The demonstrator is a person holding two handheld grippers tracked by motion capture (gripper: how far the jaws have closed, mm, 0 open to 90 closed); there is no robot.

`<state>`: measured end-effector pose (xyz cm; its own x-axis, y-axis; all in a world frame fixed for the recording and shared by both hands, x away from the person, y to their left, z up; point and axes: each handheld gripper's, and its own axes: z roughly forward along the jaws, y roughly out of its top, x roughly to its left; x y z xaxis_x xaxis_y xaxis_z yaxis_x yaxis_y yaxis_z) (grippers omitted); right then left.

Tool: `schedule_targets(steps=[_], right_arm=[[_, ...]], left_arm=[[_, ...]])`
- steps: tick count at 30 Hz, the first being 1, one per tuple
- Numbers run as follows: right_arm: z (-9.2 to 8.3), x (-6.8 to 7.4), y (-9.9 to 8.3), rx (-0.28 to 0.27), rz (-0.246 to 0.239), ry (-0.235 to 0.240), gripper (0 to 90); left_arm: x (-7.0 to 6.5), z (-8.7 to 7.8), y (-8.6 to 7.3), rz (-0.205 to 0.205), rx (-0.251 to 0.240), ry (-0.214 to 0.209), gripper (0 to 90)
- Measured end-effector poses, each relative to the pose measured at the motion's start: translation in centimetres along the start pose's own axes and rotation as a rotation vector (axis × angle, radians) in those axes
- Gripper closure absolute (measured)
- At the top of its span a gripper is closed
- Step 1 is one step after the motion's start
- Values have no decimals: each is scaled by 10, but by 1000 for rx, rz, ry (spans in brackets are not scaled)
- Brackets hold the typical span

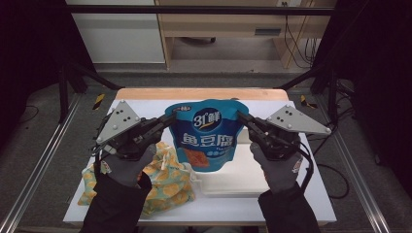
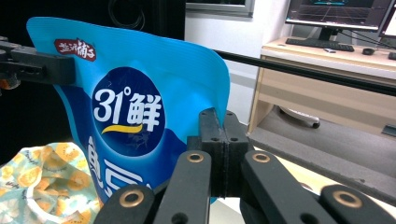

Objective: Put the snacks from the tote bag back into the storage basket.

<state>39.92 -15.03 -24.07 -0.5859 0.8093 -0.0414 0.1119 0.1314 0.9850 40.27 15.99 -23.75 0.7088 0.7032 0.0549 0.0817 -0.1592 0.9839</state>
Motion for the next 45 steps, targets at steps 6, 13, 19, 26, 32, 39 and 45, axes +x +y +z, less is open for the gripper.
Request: schedule_targets(steps=[6, 13, 19, 26, 32, 39, 45], right_arm=[[-8, -7, -3, 1, 4, -24, 900], [-17, -15, -10, 9, 10, -43, 900], [-23, -20, -18, 15, 16, -56, 900], [-25, -22, -29, 30, 26, -64, 900], [-23, -25, -42, 44, 42, -65, 900], [-20, -26, -53, 58, 55, -66, 900], [-18, -27, -64, 77, 62, -65, 900]], left_arm=[[-7, 9, -1, 3, 2, -20, 900], [-16, 20, -3, 12, 12, -43, 900], [-19, 28, -8, 10, 21, -59, 900], [-22, 34, -17, 3, 36, -72, 900], [-22, 40, -26, 2, 55, -76, 900], [-22, 44, -37, -5, 72, -80, 900], [-22, 48, -47, -12, 89, -83, 900]])
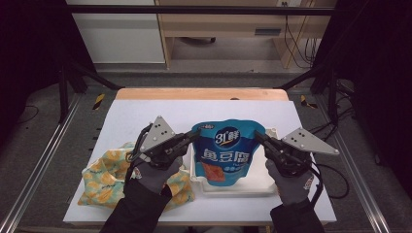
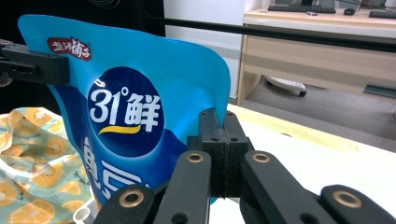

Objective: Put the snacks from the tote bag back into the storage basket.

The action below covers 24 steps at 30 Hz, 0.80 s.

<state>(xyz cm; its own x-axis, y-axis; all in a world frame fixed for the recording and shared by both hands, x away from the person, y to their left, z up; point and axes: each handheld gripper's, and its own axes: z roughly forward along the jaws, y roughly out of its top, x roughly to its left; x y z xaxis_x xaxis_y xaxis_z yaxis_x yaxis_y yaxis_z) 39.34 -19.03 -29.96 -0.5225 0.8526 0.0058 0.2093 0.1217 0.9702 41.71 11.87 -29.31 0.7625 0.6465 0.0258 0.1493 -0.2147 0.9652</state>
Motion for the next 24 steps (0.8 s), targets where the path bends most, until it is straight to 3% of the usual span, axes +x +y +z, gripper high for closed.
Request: schedule_targets(steps=[24], right_arm=[[10, 2, -17, 45, 5, 12, 900]], left_arm=[[5, 4, -22, -17, 30, -1, 900]])
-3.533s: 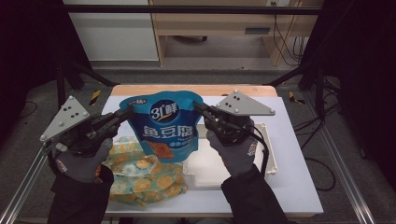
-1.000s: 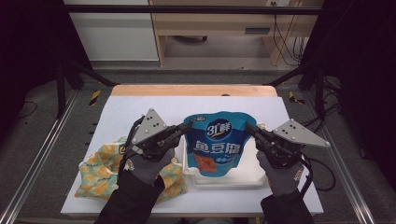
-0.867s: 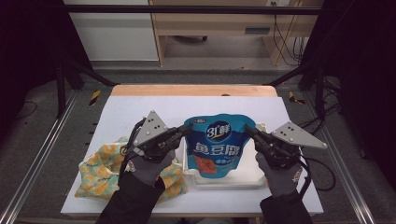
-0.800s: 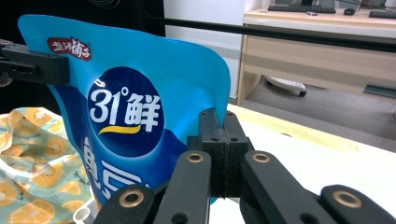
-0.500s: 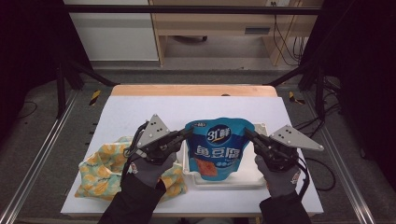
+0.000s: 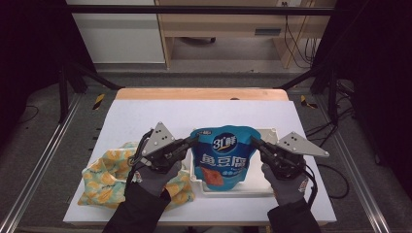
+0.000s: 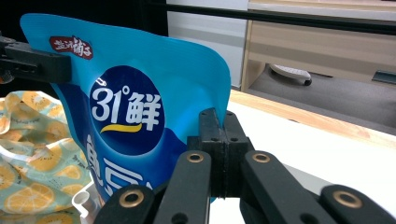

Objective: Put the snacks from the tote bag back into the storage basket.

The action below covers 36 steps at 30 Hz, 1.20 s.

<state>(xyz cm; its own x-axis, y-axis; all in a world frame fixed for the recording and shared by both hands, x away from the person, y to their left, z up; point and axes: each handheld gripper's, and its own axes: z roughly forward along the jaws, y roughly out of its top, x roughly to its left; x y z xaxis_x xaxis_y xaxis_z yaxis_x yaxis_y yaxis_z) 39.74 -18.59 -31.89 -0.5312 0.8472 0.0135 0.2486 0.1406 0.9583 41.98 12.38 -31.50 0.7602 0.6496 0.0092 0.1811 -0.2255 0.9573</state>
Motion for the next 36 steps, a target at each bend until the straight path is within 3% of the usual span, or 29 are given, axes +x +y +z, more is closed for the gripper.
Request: schedule_targets(steps=[16, 24, 30, 36], right_arm=[[4, 1, -7, 19, 3, -1, 900], [3, 2, -10, 14, -1, 1, 897], [2, 1, -12, 1, 12, -3, 801], [3, 1, -13, -22, 4, -20, 637]], left_arm=[[1, 3, -10, -8, 11, 1, 900], [0, 0, -14, -4, -6, 2, 875], [1, -1, -15, 10, -4, 17, 780], [3, -7, -15, 23, -2, 32, 640]])
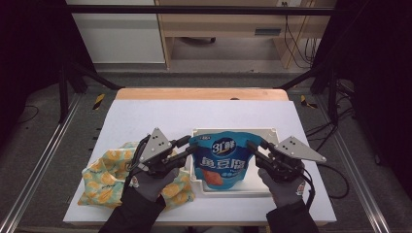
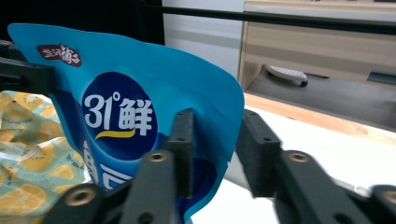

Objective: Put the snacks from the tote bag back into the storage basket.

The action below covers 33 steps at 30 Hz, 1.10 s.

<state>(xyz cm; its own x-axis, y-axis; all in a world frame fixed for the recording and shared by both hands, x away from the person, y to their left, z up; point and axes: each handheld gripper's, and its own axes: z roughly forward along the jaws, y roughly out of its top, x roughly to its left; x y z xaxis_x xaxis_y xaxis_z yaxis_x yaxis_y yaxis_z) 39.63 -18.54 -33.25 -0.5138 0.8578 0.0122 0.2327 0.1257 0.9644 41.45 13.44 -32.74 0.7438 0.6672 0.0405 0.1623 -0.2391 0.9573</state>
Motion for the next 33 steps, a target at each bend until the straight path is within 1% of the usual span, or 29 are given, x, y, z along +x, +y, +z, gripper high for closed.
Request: schedule_targets(steps=[3, 5, 9, 11, 15, 19, 23, 24, 25, 26, 28, 33], right_arm=[[-1, 0, -2, -11, -4, -8, 565], [-2, -1, -3, -17, -8, -9, 521], [-5, -2, -7, -24, -13, -11, 431], [-6, -2, -10, -19, -13, -10, 402], [-9, -5, -15, -14, -12, -10, 374], [-14, -8, -19, -21, -5, -17, 355], [-17, -13, -26, -9, 6, -27, 348], [-17, -14, -28, -6, 4, -28, 348], [-16, -15, -31, -2, 0, -38, 348], [-16, -17, -33, 1, 0, -43, 348], [-16, -21, -39, 14, 5, -52, 349], [-18, -30, -52, 29, 12, -80, 337]], left_arm=[[1, -5, 0, 11, 6, 10, 544], [3, -10, 0, 23, 16, 23, 503], [7, -21, -4, 33, 23, 32, 445], [10, -27, -7, 30, 29, 40, 422], [19, -41, -16, 19, 34, 54, 395], [29, -55, -28, 20, 53, 82, 378], [39, -70, -41, -2, 60, 110, 366], [43, -74, -46, -14, 62, 122, 363], [46, -76, -49, -15, 65, 130, 361], [49, -80, -53, -28, 59, 138, 359], [55, -86, -60, -42, 61, 151, 353], [64, -93, -72, -56, 73, 175, 340]])
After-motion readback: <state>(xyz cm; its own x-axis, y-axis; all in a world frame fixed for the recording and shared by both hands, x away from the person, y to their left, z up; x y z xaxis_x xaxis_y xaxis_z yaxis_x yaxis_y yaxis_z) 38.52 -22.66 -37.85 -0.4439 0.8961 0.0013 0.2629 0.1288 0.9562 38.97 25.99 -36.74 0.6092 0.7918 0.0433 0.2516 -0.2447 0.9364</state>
